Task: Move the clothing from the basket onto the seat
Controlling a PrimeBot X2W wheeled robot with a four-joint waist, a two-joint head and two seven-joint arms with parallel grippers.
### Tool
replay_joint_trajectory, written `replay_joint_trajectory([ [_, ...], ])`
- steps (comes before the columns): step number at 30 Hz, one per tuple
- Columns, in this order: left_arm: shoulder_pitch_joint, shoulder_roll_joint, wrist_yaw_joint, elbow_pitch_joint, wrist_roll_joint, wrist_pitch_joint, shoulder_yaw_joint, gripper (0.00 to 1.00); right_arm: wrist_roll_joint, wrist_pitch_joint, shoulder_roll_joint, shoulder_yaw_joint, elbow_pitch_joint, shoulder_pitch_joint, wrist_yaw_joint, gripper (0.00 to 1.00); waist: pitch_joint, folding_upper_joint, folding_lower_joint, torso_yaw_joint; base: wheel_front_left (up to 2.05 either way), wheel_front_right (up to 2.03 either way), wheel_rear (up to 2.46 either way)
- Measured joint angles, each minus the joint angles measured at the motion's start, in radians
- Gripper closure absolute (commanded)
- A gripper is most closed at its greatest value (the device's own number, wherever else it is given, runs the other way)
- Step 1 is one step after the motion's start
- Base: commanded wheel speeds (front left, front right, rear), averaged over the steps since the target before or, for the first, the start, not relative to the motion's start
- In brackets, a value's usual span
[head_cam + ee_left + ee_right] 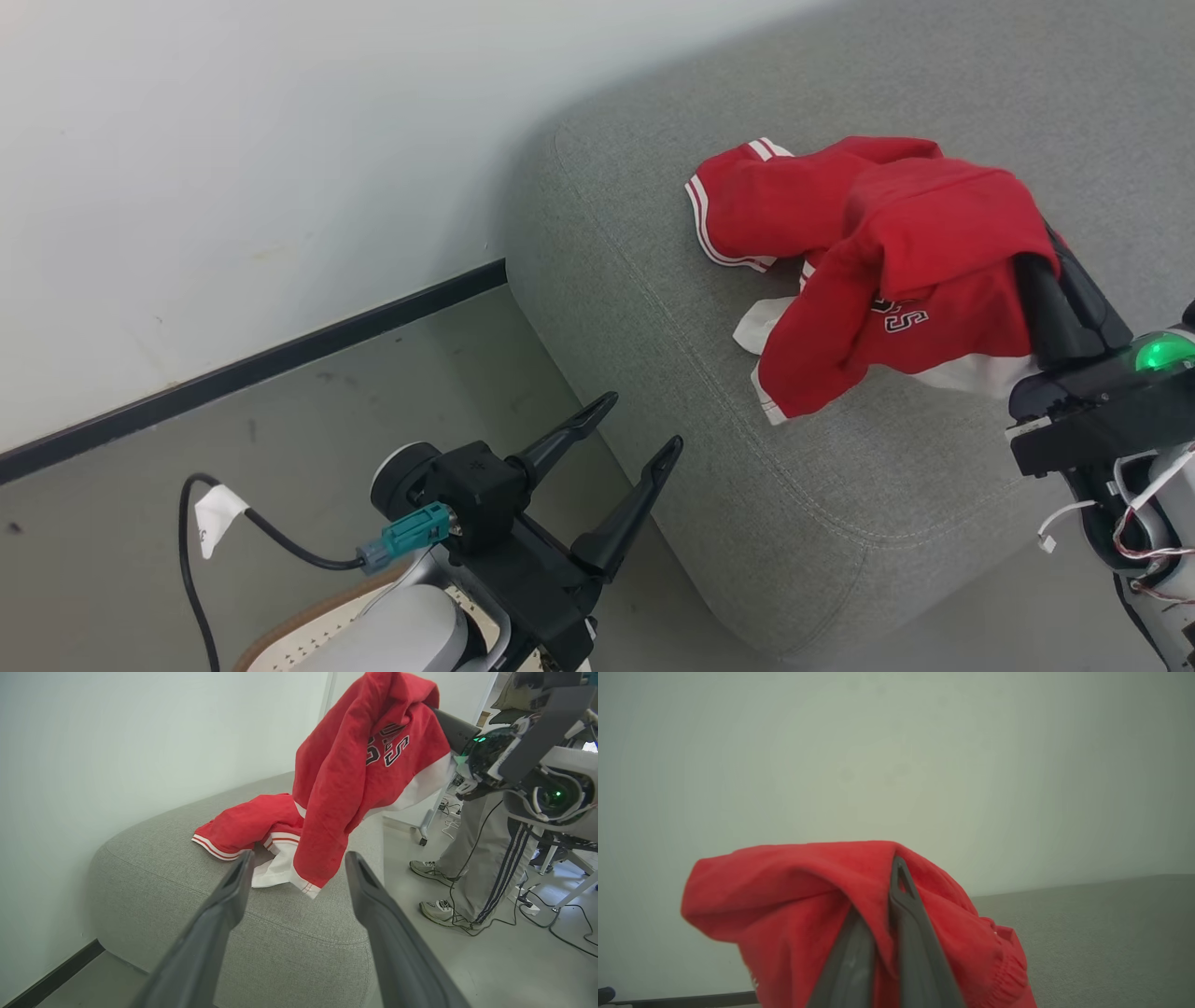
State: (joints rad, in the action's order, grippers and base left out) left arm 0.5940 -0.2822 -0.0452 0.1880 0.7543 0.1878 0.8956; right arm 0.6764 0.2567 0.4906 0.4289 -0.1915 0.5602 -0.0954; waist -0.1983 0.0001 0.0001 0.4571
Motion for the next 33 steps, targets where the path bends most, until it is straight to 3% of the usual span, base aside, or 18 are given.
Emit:
replay_joint_trajectory([
  [7,0.019,0.004,-0.006,-0.001,-0.009,0.0,0.011,0.0,-0.018,0.0,0.018,-0.04,0.007,0.023,-0.008,1.0,-0.027,0.0,0.0,-0.01,0.0,0.0,0.0],
  [14,0.038,0.008,-0.008,-0.003,-0.011,-0.001,0.018,0.0,-0.02,0.0,0.066,-0.1,-0.03,0.142,-0.019,1.0,-0.064,0.0,0.0,-0.027,0.0,0.0,0.0],
  [21,0.065,0.005,-0.009,-0.021,-0.021,-0.01,0.018,0.0,0.04,0.0,0.091,-0.187,-0.143,0.258,-0.028,1.0,-0.114,0.0,0.0001,-0.046,0.0,0.0,0.0],
  [33,0.127,-0.014,-0.009,-0.064,-0.036,-0.047,0.015,0.0,0.04,0.0,0.18,-0.209,-0.331,0.442,-0.028,1.0,-0.22,0.0,0.0,-0.087,0.0,0.0,0.0],
])
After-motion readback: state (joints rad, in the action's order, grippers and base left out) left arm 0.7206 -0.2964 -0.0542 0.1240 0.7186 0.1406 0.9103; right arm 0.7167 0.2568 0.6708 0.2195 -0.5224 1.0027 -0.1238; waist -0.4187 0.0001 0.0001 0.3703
